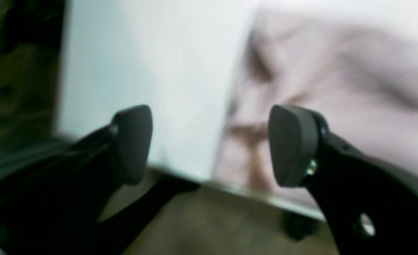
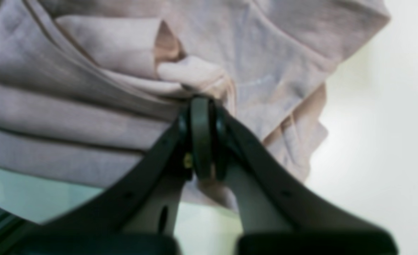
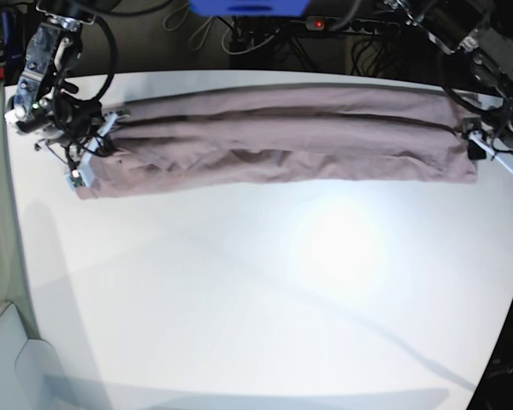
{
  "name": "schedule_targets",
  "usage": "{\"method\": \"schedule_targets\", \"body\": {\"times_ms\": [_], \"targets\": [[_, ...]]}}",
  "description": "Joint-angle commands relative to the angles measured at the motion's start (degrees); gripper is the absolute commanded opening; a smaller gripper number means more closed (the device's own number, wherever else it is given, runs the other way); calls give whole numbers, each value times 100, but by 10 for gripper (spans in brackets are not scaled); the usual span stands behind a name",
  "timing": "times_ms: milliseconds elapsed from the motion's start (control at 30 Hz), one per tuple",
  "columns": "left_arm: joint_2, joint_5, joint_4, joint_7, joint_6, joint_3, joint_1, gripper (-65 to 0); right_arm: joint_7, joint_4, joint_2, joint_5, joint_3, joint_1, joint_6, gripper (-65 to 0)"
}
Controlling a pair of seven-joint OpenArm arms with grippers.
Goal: Layout the t-shirt on the table in an organized manner, then fold the t-shirt properly
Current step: 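Regrasp the strip end with the left gripper and tighten the strip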
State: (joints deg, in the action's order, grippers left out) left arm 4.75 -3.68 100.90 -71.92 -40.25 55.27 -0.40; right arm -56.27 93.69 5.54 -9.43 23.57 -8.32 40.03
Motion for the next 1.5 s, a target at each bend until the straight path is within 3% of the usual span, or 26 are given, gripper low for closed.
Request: {"method": "schedule_targets", "body": {"times_ms": [0,100,267,433,600,1467], "targets": [[83,-102,112,-74,25,25,-69,-150,-206,-20,22,139,-6,-25,-3,-650],[83,-348,103,-215,25,8,-69,-149,-206,-20,22,139,-6,-25,-3,-650],[92,-172,-90,-162,25,8,-105,-148,-206,-20,22,139,-6,-25,-3,-650],[285,197,-934,480,25,8,-228,-147,-206,-20,13,139,-6,-25,-3,-650],[285,232,-1383,744,25,-10,-228,-147,-206,-20,13,139,-6,-25,-3,-650],[408,258,-2165,779,25,-186,-184,-152,-206,-28,22,139,-120,80,-3,-650]]}}
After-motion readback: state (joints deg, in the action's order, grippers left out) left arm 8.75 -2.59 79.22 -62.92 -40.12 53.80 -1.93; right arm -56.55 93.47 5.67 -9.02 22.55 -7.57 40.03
